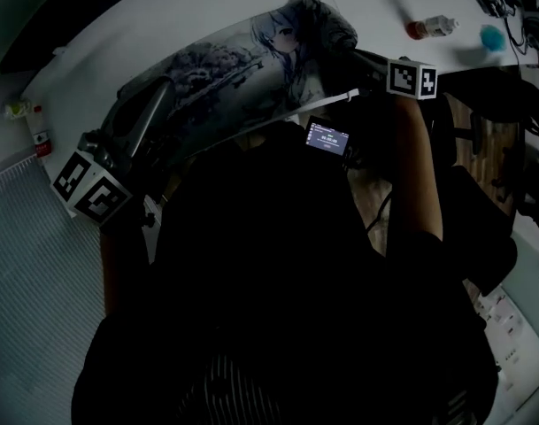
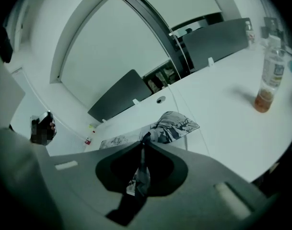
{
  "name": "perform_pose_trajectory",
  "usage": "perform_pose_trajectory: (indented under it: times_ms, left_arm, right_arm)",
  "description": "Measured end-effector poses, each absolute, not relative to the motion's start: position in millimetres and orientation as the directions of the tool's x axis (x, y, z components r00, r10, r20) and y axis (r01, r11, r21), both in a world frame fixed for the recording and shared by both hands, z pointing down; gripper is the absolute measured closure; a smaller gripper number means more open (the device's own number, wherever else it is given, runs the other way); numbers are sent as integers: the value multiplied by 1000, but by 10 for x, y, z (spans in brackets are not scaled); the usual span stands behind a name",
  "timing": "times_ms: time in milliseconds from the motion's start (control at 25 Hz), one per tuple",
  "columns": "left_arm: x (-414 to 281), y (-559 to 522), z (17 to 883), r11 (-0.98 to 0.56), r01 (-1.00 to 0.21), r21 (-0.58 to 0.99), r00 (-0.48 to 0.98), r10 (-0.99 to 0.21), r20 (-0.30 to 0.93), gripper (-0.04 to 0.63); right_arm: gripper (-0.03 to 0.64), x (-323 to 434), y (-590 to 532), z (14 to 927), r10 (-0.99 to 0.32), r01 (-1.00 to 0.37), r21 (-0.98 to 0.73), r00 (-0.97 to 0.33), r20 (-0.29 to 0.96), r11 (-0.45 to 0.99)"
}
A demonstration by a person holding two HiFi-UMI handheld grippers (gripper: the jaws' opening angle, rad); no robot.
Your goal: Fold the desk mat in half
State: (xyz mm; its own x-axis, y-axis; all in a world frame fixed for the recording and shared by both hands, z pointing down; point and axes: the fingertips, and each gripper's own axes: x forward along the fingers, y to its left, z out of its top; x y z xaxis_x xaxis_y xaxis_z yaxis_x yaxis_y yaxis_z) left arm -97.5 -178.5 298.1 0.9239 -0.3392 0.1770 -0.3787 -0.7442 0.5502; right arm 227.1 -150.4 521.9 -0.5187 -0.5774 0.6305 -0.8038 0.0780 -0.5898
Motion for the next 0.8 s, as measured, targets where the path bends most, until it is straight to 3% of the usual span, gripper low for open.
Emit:
perform_pose_trajectory:
  times_ms: [200,440,600,800]
  left_arm:
    - [-2104,-2014,3055,-643,-420,640,876,-471,100,588]
    - [-2944,-2053,2943,-646,-406,647,863,-504,39,588]
    - [-3305,-2049,2956,-624,-406,667,849,-527,23,588]
    - [-3656,-2063,2942,-610,-397,686,837,-548,-2,588]
  right_arm:
    - [586,2076,-1532,5367,-589,-826,-562,-433,683,-45]
    - [586,1402,-1744,5155,-614,-798,-598,-434,659,-79]
    - [586,1117,-1851,5015,-620,-802,-594,-436,652,-60]
    - [586,933,-2059,4913,-592,-868,-493,-430,682,63]
